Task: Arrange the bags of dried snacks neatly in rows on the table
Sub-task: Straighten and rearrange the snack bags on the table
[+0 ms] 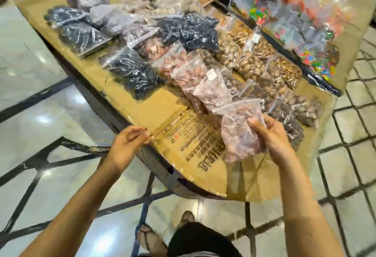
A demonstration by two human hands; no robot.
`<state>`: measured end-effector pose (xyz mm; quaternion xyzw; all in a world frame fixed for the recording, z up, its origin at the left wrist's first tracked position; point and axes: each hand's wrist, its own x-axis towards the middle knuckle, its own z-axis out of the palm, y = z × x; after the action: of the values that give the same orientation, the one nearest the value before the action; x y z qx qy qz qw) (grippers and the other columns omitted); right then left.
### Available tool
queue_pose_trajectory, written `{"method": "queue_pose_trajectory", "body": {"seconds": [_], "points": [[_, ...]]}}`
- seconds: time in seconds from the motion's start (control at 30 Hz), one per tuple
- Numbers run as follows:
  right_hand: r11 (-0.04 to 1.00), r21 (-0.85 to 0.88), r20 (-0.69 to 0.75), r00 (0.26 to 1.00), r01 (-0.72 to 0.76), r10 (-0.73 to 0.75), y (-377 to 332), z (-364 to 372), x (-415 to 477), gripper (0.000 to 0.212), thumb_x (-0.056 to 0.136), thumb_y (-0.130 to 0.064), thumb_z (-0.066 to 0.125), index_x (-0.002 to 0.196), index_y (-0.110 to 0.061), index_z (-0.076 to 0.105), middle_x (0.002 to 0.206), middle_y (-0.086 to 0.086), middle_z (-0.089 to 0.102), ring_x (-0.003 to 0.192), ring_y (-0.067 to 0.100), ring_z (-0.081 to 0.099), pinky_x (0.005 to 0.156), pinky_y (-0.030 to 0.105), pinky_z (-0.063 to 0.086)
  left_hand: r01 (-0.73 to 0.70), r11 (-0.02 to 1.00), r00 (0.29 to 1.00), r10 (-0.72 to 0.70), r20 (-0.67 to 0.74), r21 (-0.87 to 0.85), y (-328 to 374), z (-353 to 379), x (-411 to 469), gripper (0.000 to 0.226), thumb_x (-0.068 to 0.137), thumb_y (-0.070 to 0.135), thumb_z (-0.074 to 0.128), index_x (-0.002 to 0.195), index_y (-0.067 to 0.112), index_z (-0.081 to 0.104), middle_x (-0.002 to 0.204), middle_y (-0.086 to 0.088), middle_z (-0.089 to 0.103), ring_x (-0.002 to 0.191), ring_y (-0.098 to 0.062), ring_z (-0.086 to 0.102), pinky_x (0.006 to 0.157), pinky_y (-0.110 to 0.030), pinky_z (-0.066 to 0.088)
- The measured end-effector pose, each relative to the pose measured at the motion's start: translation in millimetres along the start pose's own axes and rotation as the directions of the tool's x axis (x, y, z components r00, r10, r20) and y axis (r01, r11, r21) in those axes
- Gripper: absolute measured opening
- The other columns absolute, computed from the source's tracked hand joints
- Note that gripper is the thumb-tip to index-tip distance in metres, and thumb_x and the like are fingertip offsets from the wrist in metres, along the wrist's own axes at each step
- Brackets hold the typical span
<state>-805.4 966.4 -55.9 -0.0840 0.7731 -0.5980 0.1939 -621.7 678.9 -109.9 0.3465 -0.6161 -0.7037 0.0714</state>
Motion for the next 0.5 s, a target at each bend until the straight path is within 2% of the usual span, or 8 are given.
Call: {"method": "queue_pose_trajectory", "body": {"seconds": [0.1, 0.17, 0.23, 0.27, 0.33, 0.37, 0.43, 0.5], "points": [[0.995, -0.094, 0.056, 0.998, 0.013, -0.008, -1, -30, -10, 0.030, 0.082, -0.016, 0.063, 0.111, -0.005, 0.065, 0.083, -0.007, 0.075, 0.076, 0.007, 0.068, 0.067, 0.023, 0.053, 0.006, 0.998, 0.996, -0.011, 0.084, 0.059, -4, 15, -1, 0.021, 0.090, 0.013, 0.061, 0.109, 0.006, 0.059, 0.106, -0.012, 0.068, 0.082, -0.013, 0.064, 0.067, -0.018, 0.047], [0.992, -0.126, 0.074, 0.997, 0.021, -0.012, -4, -47, -17, 0.024, 0.086, -0.006, 0.060, 0.109, -0.006, 0.064, 0.082, -0.009, 0.075, 0.076, 0.002, 0.067, 0.067, 0.015, 0.052, -0.003, 0.998, 0.995, -0.003, 0.096, 0.065, -4, 25, -2, 0.020, 0.090, 0.012, 0.062, 0.109, 0.005, 0.059, 0.103, -0.010, 0.068, 0.081, -0.014, 0.063, 0.059, -0.010, 0.047], [0.968, -0.251, 0.037, 0.999, -0.016, 0.026, 0, -59, -14, 0.018, 0.088, 0.000, 0.060, 0.104, -0.007, 0.064, 0.078, -0.006, 0.073, 0.069, -0.001, 0.065, 0.061, 0.013, 0.050, -0.019, 0.998, 0.994, 0.011, 0.111, 0.066, -4, 34, -2, 0.014, 0.089, 0.010, 0.063, 0.103, 0.007, 0.060, 0.098, -0.012, 0.067, 0.078, -0.012, 0.062, 0.059, -0.008, 0.046], [0.925, -0.376, -0.018, 0.999, -0.049, 0.046, 7, -62, -11, 0.017, 0.087, -0.004, 0.063, 0.103, -0.009, 0.063, 0.081, -0.001, 0.072, 0.071, 0.003, 0.066, 0.063, 0.016, 0.051, -0.031, 0.996, 0.992, 0.021, 0.121, 0.080, -4, 40, -2, 0.012, 0.088, 0.010, 0.064, 0.099, 0.010, 0.061, 0.095, -0.012, 0.066, 0.078, -0.013, 0.063, 0.061, -0.009, 0.047], [0.789, -0.606, -0.087, 0.994, -0.105, 0.065, 24, -60, -8, 0.025, 0.081, -0.025, 0.066, 0.103, -0.017, 0.059, 0.093, 0.005, 0.068, 0.087, 0.021, 0.067, 0.074, 0.032, 0.054, -0.076, 0.987, 0.987, 0.054, 0.148, 0.143, -5, 52, 0, 0.012, 0.086, 0.011, 0.066, 0.097, 0.012, 0.061, 0.088, -0.008, 0.066, 0.079, -0.013, 0.062, 0.064, -0.009, 0.047], [0.754, -0.645, -0.095, 0.992, -0.125, 0.084, 31, -54, -12, 0.039, 0.075, -0.038, 0.067, 0.107, -0.018, 0.054, 0.101, 0.006, 0.065, 0.096, 0.027, 0.064, 0.080, 0.038, 0.053, -0.099, 0.978, 0.984, 0.069, 0.167, 0.183, -4, 59, -1, 0.015, 0.086, 0.012, 0.067, 0.100, 0.012, 0.060, 0.088, -0.004, 0.065, 0.081, -0.012, 0.062, 0.064, -0.008, 0.046], [0.719, -0.676, -0.115, 0.987, -0.159, 0.110, 46, -39, -20, 0.089, 0.062, -0.065, 0.068, 0.131, -0.018, 0.039, 0.127, 0.009, 0.050, 0.119, 0.027, 0.049, 0.098, 0.045, 0.046, -0.147, 0.953, 0.972, 0.090, 0.216, 0.265, -2, 71, -2, 0.023, 0.086, 0.019, 0.067, 0.107, 0.014, 0.059, 0.097, 0.003, 0.065, 0.089, -0.006, 0.061, 0.072, -0.009, 0.047], [0.633, -0.759, -0.143, 0.988, -0.149, 0.061, 53, -28, -28, 0.128, 0.049, -0.077, 0.072, 0.147, -0.019, 0.015, 0.148, 0.007, 0.029, 0.137, 0.027, 0.028, 0.113, 0.047, 0.030, -0.196, 0.920, 0.955, 0.099, 0.280, 0.341, -1, 81, -3, 0.028, 0.085, 0.029, 0.067, 0.111, 0.021, 0.059, 0.106, 0.008, 0.064, 0.099, -0.007, 0.061, 0.087, -0.024, 0.049]]}}
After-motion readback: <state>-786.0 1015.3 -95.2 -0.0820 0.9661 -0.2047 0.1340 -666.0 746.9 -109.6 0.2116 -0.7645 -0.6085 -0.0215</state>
